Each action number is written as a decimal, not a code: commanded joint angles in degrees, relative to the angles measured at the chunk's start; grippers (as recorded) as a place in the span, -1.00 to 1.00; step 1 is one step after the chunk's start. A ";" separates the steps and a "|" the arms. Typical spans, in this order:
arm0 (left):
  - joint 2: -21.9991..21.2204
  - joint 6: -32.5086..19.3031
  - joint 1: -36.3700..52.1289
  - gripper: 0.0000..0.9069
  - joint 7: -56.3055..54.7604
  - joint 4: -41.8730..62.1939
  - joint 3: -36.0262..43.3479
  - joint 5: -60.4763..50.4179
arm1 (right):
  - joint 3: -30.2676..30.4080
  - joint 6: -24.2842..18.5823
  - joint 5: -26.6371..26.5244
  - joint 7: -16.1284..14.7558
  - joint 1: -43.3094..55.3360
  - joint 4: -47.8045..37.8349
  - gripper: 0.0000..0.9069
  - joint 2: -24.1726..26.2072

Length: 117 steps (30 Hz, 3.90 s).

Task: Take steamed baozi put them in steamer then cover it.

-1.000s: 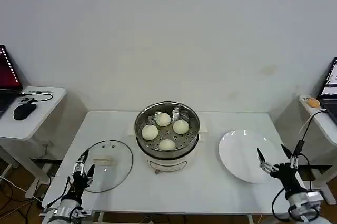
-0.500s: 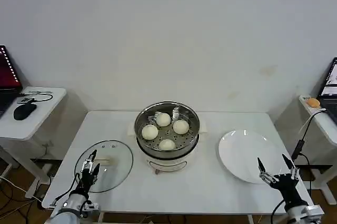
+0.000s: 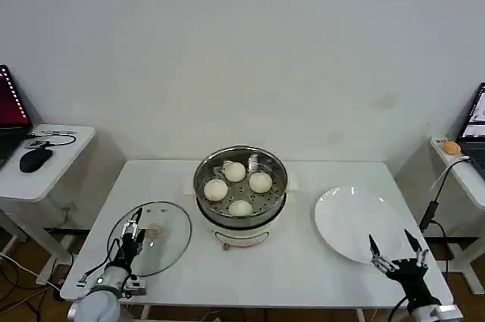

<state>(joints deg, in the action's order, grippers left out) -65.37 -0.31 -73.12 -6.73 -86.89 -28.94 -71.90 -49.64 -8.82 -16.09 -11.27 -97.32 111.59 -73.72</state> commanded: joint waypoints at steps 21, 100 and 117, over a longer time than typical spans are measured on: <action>-1.12 -0.75 5.27 -1.00 -1.59 6.93 0.66 -1.12 | 1.93 -0.45 3.26 0.22 -0.18 -0.66 1.00 -1.22; -14.05 33.13 29.73 -1.00 24.57 -13.79 35.40 -10.20 | 8.42 1.97 7.13 0.07 0.79 1.79 1.00 -3.68; -22.35 35.12 29.25 -1.00 26.70 -5.44 34.19 -20.46 | 9.20 1.40 8.52 -0.59 0.56 1.64 1.00 -3.85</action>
<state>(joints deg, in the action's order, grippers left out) -81.47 32.62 -45.36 17.43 -98.05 4.19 -84.93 -40.66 -7.32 -7.99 -11.75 -96.75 113.40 -77.61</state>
